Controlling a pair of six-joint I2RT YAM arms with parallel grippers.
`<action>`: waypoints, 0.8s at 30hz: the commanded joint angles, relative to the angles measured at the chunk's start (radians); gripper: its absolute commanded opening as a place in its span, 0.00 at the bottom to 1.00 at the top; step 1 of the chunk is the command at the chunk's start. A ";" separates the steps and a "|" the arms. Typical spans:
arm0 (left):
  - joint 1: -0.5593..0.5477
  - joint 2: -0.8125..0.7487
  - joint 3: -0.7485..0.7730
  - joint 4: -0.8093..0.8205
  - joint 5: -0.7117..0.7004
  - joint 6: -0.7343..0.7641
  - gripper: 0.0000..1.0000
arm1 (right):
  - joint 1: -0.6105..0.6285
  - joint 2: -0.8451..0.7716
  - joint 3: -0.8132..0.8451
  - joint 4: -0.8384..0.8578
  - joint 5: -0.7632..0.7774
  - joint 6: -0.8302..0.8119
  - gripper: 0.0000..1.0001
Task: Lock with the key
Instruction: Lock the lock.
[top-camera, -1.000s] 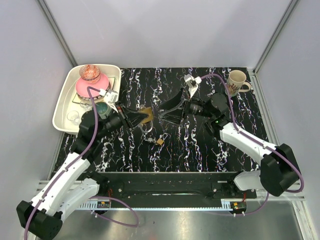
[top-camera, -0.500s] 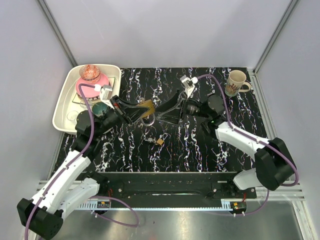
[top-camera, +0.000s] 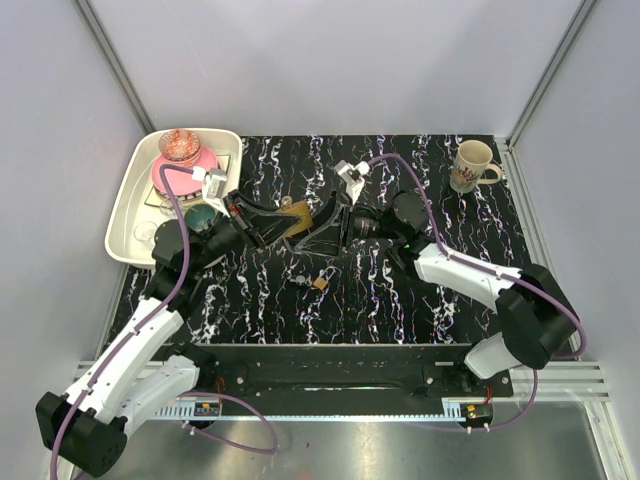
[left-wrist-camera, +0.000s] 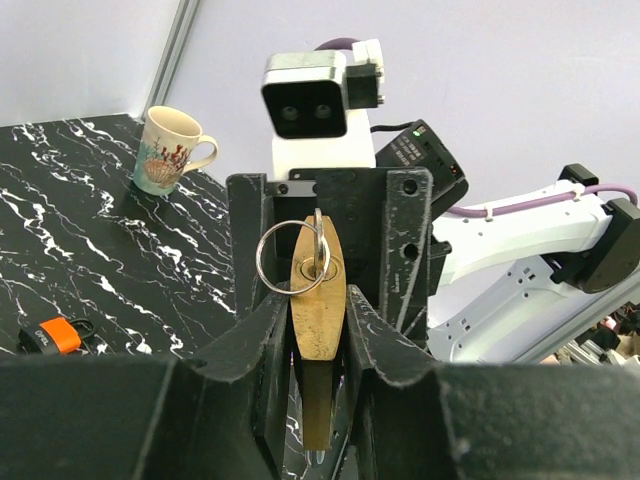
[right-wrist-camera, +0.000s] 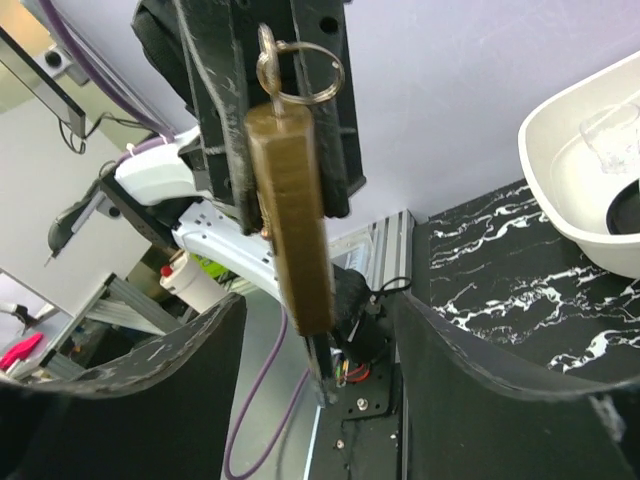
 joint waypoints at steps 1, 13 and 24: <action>0.006 -0.017 0.065 0.176 0.020 -0.030 0.00 | 0.019 0.039 0.050 0.089 -0.013 0.028 0.64; 0.006 -0.007 0.050 0.195 0.012 -0.056 0.00 | 0.032 0.065 0.058 0.126 -0.007 0.054 0.43; 0.006 0.009 0.047 0.195 0.026 -0.066 0.00 | 0.033 0.081 0.084 0.115 -0.031 0.059 0.00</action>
